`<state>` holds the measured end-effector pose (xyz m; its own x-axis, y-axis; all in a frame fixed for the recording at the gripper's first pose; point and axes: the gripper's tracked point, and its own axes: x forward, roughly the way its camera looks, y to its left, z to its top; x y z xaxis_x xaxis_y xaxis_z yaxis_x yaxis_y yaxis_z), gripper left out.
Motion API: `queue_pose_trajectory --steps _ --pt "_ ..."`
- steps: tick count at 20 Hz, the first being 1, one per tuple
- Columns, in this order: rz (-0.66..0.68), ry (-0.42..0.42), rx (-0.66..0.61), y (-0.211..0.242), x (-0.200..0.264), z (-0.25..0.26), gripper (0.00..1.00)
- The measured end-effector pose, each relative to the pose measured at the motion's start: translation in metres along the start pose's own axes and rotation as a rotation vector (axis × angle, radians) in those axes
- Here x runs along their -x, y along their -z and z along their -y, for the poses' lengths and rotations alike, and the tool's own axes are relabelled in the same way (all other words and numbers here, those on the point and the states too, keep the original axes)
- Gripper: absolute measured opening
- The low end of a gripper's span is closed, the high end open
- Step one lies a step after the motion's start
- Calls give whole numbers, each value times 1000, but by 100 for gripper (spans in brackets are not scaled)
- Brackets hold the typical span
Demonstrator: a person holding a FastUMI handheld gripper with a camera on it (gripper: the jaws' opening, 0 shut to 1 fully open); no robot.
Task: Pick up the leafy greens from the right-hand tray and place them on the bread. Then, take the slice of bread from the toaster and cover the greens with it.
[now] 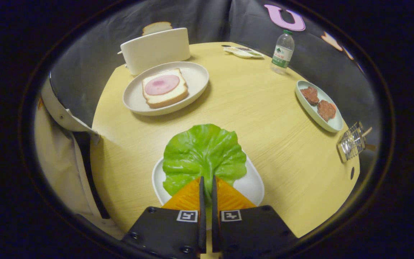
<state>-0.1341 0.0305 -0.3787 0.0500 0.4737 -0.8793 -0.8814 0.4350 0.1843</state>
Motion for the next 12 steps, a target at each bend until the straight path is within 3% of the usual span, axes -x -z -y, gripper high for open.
queue_pose_trajectory --steps 3,12 --pt "-11 -37 0 1 7 -15 6" --pt "17 49 -15 -16 34 -14 4"
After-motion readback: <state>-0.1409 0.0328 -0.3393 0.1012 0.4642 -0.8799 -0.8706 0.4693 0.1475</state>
